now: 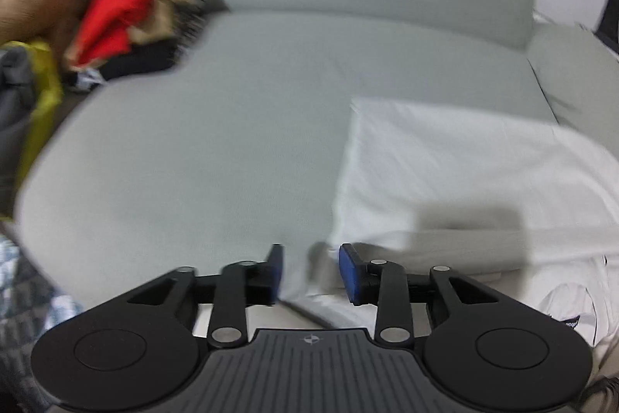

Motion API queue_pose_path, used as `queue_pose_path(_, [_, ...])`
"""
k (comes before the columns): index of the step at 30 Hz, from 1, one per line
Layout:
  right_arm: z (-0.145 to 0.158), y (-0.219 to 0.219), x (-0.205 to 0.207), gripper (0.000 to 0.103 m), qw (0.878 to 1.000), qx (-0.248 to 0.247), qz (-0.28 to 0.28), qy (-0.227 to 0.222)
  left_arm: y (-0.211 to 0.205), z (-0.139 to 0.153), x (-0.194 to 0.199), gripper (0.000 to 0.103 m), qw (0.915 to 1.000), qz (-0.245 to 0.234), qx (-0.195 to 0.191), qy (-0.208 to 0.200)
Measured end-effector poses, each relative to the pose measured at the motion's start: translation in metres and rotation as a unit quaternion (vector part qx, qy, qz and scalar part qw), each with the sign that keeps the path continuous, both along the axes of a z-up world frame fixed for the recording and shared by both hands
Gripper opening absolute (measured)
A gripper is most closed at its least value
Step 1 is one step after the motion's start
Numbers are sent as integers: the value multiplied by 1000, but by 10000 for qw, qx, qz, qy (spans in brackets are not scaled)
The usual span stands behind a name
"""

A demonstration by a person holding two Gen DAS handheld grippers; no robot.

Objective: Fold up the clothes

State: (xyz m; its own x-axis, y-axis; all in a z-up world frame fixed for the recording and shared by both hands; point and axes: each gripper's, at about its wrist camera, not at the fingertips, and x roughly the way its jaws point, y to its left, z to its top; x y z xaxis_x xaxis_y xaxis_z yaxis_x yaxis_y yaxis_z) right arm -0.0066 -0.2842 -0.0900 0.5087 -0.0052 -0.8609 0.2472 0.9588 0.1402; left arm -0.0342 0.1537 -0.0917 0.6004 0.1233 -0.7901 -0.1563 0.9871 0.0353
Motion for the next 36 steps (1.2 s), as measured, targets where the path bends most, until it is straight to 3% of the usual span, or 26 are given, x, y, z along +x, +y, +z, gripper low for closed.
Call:
queue_pose_path(1, [7,-2,-7,47,9999,109,8,-105,1,8,-7,38,9999,84,40,-108])
queue_pose_path(3, [14,-3,-12,49,9989,442,72,-146,-2,18,-14,37,9991,-79,-256,-327])
queue_pose_path(5, [15,-2,-11,49,9963,836,172,-92,-15,20,-9,36,9953,-504,-702,-440])
queue_pose_path(7, [7,5,9,45,9941,1044,306,7,-39,14,9,36,9895,-1046,-844,-524])
queue_pose_path(11, [-9,16,60,44,9943,1005,357,33,-82,-13,65,34,9836,-1678,-527,-412])
queue_pose_path(13, [-21,20,83,44,9944,915,420,324,-93,-29,84,22,9800,-1914,-487,-233])
queue_pose_path(14, [-29,23,89,44,9930,880,511,598,-98,-37,87,18,9759,-2130,-478,-27])
queue_pose_path(15, [-37,25,95,44,9908,845,602,871,-102,-43,82,1,9692,-2403,-452,282])
queue_pose_path(18, [-47,32,74,40,9697,1064,1202,1843,-105,-35,35,0,9422,-3216,-342,879])
queue_pose_path(20, [-37,29,38,36,9591,1225,1515,2052,-92,-22,-1,1,9338,-3384,-423,1081])
queue_pose_path(22, [-24,25,5,38,9549,1353,1698,2028,-78,-11,-24,11,9400,-3255,-430,933])
queue_pose_path(24, [-11,19,-17,48,9619,1409,1617,1698,-66,-2,-31,14,9551,-2855,-543,570])
queue_pose_path(25, [-7,17,-22,51,9661,1431,1530,1511,-63,1,-32,28,9618,-2636,-643,363])
queue_pose_path(27, [-6,16,-21,57,9749,1462,1272,1097,-68,2,-26,44,9693,-2288,-900,32])
queue_pose_path(30, [-17,14,-16,55,9782,1783,757,756,-80,-6,-18,46,9735,-1920,-1238,-109])
queue_pose_path(34, [-50,11,-18,45,9583,2757,-260,711,-89,-18,-23,44,9720,-1621,-1693,-179])
queue_pose_path(36, [-58,13,-23,45,9515,2956,-634,566,-97,-23,-30,44,9728,-1701,-1551,-260])
